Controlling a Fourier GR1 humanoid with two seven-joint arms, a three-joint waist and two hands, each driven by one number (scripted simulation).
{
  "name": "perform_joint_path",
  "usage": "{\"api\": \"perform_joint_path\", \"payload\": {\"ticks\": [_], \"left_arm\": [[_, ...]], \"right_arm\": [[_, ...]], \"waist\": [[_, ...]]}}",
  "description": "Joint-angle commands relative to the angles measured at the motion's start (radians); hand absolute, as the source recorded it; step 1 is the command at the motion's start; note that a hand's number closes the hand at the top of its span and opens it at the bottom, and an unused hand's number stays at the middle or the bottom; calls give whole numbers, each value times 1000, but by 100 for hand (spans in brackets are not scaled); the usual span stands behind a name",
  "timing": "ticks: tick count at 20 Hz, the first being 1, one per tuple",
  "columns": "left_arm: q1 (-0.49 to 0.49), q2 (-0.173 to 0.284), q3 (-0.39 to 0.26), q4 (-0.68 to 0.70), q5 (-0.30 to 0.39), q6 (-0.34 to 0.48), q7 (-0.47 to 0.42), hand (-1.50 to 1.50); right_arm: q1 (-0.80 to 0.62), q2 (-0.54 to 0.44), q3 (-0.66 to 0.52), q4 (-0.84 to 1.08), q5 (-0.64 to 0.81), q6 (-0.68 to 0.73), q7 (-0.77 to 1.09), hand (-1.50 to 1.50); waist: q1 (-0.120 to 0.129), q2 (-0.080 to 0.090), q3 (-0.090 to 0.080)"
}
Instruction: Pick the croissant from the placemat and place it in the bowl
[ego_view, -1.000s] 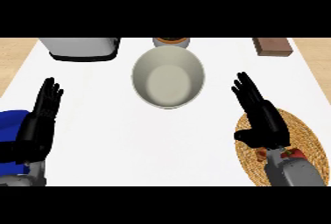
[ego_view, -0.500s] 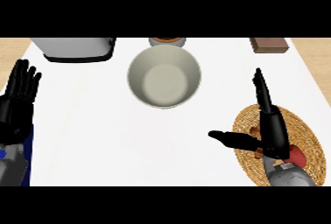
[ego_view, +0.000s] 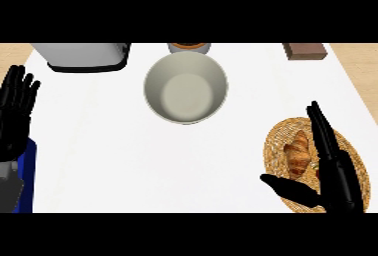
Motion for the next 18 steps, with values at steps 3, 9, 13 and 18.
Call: {"api": "perform_joint_path", "payload": {"ticks": [3,9,13,18], "left_arm": [[-37,4,21,15,14,-4,21,0],[-56,-13,-4,22,-19,5,16,0],[-39,-42,-7,48,-32,-5,-31,0],[-51,-19,27,-36,-27,-24,80,0]], "right_arm": [[62,-172,-32,-204,75,276,359,-150],[55,-304,-45,-379,-67,604,616,-150],[37,-345,-43,-467,-160,760,767,-150],[-32,-274,-120,-357,-224,829,756,-150]], "waist": [[-3,3,-2],[12,8,1],[23,10,2],[34,9,5]]}}
